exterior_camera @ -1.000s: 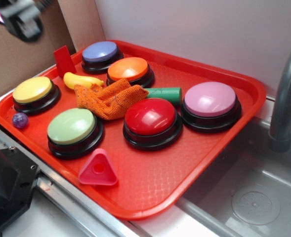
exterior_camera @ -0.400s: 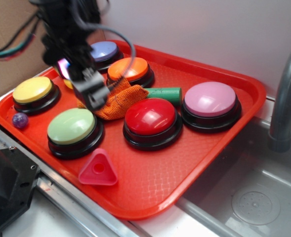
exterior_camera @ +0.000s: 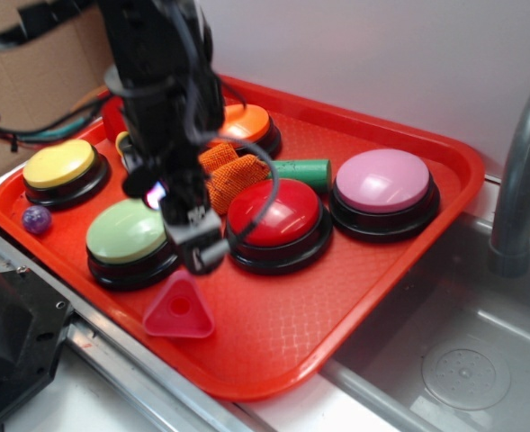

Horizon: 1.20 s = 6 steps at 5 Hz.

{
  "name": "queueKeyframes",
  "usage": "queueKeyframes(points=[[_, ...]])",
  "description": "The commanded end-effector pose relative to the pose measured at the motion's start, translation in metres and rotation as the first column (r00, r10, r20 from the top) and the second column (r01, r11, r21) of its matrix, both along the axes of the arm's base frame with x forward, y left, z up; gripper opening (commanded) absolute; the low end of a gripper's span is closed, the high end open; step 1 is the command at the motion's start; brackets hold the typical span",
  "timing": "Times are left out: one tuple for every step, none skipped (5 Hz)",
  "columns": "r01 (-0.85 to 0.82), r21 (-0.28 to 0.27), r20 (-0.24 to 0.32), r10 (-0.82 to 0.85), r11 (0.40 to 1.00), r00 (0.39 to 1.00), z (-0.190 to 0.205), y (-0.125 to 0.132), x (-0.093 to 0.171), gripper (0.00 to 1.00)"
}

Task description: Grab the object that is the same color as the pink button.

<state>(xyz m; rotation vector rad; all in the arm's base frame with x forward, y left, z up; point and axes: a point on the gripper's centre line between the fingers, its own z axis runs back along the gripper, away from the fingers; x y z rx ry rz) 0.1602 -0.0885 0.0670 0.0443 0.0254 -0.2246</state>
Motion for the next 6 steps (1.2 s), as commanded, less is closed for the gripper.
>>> queueKeyframes(points=[[0.063,-0.05,0.026,-0.062,0.997,0.998,-0.023,-0.02,-0.01,1.0],[0.075,-0.044,0.01,-0.074,0.996,0.997,-0.028,-0.025,-0.014,1.0],[0.064,-0.038,-0.005,-0.064,0.997,0.998,-0.031,-0.023,-0.014,0.6],[0.069,-0.052,0.004,-0.069,0.996,0.998,-0.03,-0.021,-0.015,0.0],[0.083,-0.06,0.004,-0.082,0.995,0.997,-0.027,-0.019,-0.015,0.0],[0.045,-0.083,0.022,-0.044,0.996,0.999,-0.014,-0.022,-0.012,0.0]])
